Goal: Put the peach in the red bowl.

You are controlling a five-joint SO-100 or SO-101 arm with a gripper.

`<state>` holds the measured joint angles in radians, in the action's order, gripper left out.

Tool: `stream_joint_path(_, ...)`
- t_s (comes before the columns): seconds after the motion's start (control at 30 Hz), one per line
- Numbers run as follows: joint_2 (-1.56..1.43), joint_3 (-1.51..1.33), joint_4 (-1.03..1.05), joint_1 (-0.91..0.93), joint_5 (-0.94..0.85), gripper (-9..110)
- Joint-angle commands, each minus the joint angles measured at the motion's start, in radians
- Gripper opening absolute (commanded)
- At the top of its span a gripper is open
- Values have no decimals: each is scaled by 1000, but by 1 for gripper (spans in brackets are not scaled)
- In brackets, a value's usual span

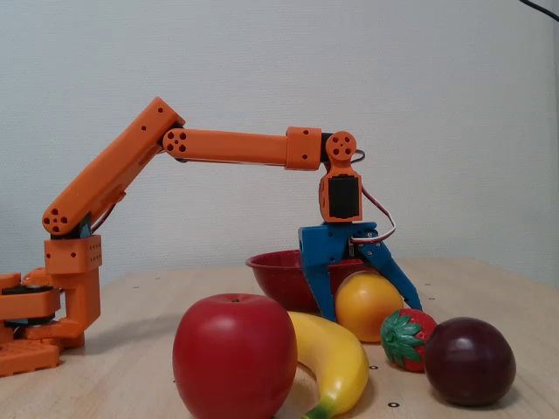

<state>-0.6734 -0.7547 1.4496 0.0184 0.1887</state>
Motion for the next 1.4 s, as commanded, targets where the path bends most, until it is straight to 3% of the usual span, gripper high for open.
stream_joint_path(0.0,-51,74,-20,-20,28,45)
stream_joint_path(0.17,-49,74,-14,-20,37,38)
stream_joint_path(0.37,-52,75,-20,-23,51,1)
stream_joint_path(0.67,-87,167,18,-40,52,0)
stream_joint_path(1.0,-353,393,141,9,12,0)
stream_joint_path(1.17,-538,367,141,114,-20,0)
stream_joint_path(1.37,-715,215,146,377,-80,0)
